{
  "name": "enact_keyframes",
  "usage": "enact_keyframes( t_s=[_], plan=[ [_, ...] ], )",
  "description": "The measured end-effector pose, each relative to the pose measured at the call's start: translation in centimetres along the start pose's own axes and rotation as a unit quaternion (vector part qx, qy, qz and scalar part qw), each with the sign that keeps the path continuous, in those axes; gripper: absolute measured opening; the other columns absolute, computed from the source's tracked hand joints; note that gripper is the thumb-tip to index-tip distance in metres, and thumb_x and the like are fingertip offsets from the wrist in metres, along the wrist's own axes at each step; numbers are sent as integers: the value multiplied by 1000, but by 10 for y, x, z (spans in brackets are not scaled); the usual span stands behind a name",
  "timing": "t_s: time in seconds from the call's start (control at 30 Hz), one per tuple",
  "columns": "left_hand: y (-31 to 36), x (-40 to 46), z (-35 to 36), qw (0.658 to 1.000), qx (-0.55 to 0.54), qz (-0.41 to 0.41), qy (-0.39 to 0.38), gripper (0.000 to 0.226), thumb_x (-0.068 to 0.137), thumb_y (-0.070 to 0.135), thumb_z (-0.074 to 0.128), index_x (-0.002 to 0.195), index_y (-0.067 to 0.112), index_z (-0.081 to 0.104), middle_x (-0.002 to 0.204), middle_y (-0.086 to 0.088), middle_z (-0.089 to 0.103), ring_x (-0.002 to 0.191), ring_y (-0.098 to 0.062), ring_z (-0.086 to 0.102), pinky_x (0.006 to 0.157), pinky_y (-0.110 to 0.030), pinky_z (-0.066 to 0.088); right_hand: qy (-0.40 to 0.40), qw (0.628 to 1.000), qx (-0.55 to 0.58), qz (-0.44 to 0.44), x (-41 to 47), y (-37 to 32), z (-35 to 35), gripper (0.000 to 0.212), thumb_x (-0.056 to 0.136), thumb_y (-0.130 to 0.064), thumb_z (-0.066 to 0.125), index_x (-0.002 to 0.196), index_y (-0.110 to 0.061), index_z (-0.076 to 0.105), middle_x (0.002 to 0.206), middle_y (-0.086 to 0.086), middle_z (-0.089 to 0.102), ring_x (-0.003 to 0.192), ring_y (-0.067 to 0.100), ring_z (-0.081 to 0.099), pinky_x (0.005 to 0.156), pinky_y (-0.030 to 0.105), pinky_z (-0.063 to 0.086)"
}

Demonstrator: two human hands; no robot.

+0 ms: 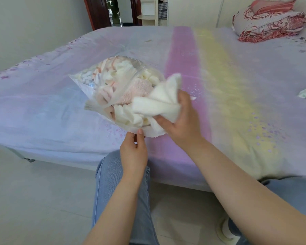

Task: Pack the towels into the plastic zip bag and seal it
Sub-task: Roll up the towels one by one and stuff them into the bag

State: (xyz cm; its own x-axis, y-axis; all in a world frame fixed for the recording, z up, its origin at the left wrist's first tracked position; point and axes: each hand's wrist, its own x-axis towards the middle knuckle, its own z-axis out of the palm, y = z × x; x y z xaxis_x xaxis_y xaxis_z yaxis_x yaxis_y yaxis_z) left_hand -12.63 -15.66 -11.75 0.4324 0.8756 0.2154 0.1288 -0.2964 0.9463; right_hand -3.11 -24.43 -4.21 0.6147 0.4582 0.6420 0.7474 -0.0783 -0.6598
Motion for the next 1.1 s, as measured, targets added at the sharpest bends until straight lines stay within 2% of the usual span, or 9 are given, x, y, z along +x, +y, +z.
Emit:
enact_keyframes(
  t_s=[0.07, 0.17, 0.23, 0.33, 0.47, 0.63, 0.7, 0.93, 1.1],
  plan=[
    [1, -1, -1, 1000, 8, -2, -1, 20, 95, 45, 42, 80, 42, 54, 86, 8, 68, 85, -23, 67, 81, -46, 55, -167, 978, -127, -11, 26, 7, 26, 73, 85, -55, 58, 142, -21, 30, 141, 9, 39, 131, 24, 37, 97, 38, 39],
    [2, -1, -6, 1000, 20, 2, -24, 23, 100, 35, 46, 86, 25, 60, 81, 11, 65, 83, -15, 65, 74, -35, 49, -357, 885, -268, 133, 43, 40, 51, 80, 95, -55, 38, 152, -21, -7, 161, 13, -9, 148, 30, -4, 118, 43, 12],
    [2, 0, -8, 998, 37, 1, -46, 27, 100, 32, 46, 87, 13, 60, 80, 8, 64, 82, -8, 60, 70, -28, 45, -343, 873, -294, 184, 40, 47, 51, 80, 96, -54, 36, 152, -20, -10, 160, 15, -8, 147, 34, 5, 116, 44, 18],
    [-1, -3, -3, 996, 45, -11, -75, 22, 99, 35, 47, 81, 22, 52, 87, 6, 68, 87, -4, 62, 69, -20, 44, -233, 892, -369, 115, 25, 37, 44, 81, 91, -51, 50, 151, -12, 11, 147, 17, 26, 131, 34, 31, 101, 38, 35],
    [-2, -17, 13, 993, 42, -14, -109, 15, 97, 31, 50, 83, 28, 54, 86, 11, 68, 87, -3, 63, 67, -16, 42, -105, 957, -265, 46, 8, 32, 32, 41, 89, -16, 52, 128, -13, 41, 115, 10, 49, 100, 31, 53, 70, 39, 44],
    [-2, -36, 33, 986, 60, -14, -155, 13, 96, 32, 50, 86, 27, 57, 85, 9, 69, 84, -8, 64, 75, -27, 49, -316, 931, -156, 94, 4, 53, 17, 31, 94, -12, 41, 125, -11, 47, 123, 8, 54, 110, 28, 54, 87, 37, 46],
    [0, -40, 40, 983, 74, -6, -169, 14, 96, 33, 49, 88, 27, 57, 86, 10, 69, 84, -8, 63, 76, -31, 50, -337, 925, -119, 126, 5, 60, 6, 38, 96, -10, 37, 131, -17, 50, 125, 4, 57, 111, 24, 55, 90, 32, 45],
    [29, -42, 100, 970, 99, 68, -211, 12, 97, 28, 48, 88, 24, 56, 86, 8, 65, 81, -15, 60, 75, -36, 48, -244, 956, -45, 158, 1, 89, -72, 42, 96, -9, 38, 128, -28, 58, 114, 0, 57, 96, 16, 60, 84, 23, 47],
    [57, -45, 183, 934, 126, 182, -280, 10, 95, 23, 49, 100, 26, 57, 104, 12, 65, 99, -11, 60, 78, -27, 43, -83, 958, -101, 255, -4, 159, -154, 34, 93, -9, 46, 120, -20, 63, 124, 5, 57, 100, 13, 55, 91, 22, 41]
  ],
)
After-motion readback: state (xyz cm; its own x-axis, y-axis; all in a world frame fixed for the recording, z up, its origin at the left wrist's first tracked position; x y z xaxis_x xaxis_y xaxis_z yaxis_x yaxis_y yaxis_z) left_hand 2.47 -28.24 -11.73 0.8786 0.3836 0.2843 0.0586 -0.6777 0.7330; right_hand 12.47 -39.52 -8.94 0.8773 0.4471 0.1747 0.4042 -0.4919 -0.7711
